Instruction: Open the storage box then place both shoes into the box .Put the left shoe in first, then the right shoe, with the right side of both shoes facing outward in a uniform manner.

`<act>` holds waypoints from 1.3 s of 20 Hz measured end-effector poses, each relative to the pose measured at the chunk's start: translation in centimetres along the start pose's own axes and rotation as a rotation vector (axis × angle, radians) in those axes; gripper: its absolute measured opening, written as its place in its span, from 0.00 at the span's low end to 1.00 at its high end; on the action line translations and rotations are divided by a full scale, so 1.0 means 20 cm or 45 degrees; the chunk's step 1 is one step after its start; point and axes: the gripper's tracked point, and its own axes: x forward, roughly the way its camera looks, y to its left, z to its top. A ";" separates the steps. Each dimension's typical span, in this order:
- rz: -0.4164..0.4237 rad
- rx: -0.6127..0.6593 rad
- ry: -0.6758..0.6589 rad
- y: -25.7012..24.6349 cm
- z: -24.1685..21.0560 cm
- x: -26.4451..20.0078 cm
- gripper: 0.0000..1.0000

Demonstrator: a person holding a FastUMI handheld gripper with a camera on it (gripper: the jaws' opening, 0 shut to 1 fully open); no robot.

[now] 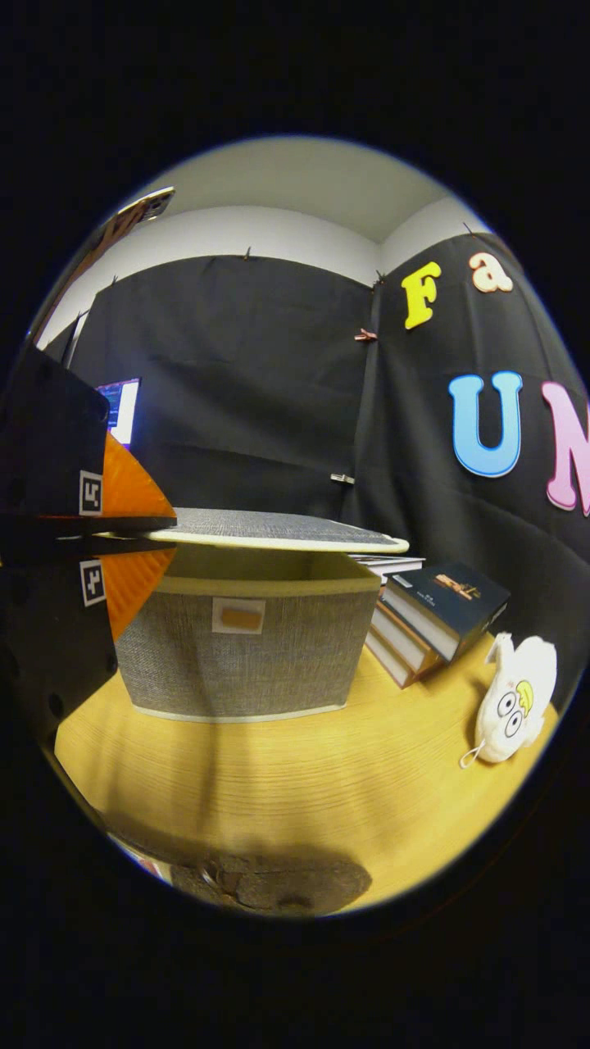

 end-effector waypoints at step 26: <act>0.036 -0.508 -0.076 0.93 -0.23 0.92 0.72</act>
